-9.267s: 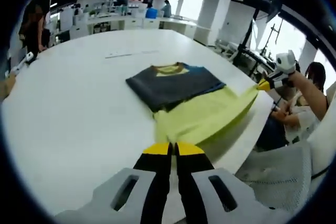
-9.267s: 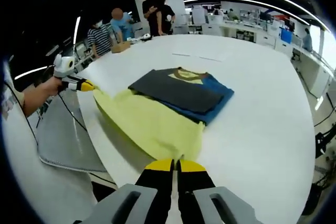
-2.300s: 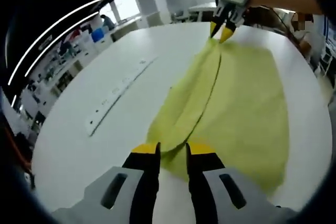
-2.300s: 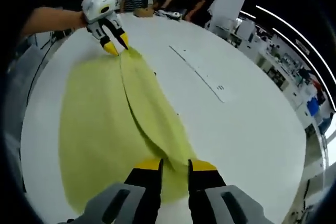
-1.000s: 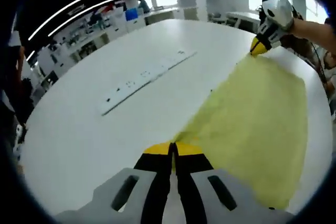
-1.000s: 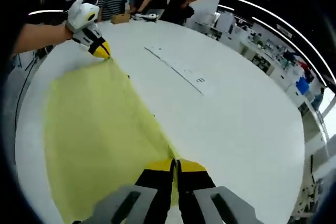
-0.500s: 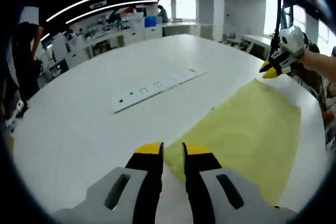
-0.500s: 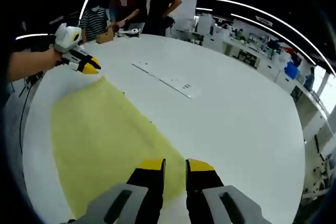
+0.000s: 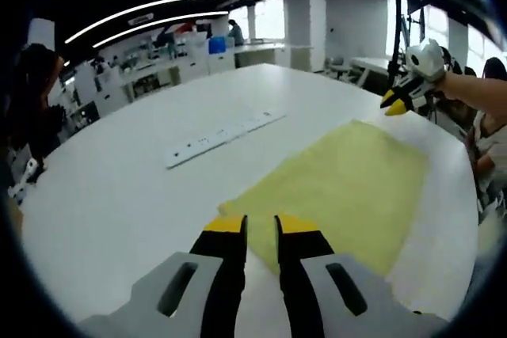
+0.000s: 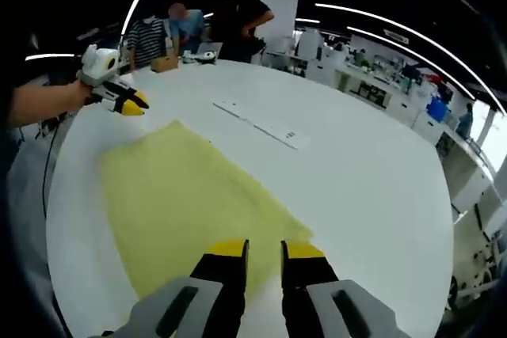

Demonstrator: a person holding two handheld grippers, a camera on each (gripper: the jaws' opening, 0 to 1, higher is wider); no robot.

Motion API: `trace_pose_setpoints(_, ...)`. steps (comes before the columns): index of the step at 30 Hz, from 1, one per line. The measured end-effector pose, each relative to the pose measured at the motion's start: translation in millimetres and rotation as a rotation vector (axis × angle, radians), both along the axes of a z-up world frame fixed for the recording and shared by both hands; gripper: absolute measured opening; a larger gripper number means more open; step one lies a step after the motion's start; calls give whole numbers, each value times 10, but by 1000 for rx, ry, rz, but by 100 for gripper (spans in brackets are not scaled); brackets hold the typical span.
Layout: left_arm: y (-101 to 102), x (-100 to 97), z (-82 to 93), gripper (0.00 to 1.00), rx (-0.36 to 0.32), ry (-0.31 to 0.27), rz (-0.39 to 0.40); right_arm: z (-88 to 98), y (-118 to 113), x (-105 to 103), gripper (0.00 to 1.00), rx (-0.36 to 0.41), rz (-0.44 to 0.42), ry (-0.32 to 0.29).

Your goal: Fold the garment on the visible template until the final outline fits inside the template.

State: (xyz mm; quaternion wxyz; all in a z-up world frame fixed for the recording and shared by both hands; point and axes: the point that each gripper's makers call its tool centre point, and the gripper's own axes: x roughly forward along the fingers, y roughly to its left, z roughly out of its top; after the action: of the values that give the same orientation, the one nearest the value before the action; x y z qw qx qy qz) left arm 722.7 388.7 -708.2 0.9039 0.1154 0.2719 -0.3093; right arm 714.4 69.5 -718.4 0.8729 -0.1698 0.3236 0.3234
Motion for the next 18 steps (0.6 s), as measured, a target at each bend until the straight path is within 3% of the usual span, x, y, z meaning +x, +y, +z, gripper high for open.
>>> trace_pose_setpoints(5,-7,-139,65,11,-24,-8,2,42,-28,-181,11,19,-15,-3)
trace_pose_setpoints(18,-74,-565,22,11,-44,10,1,-35,-109,-640,11,44,-44,17)
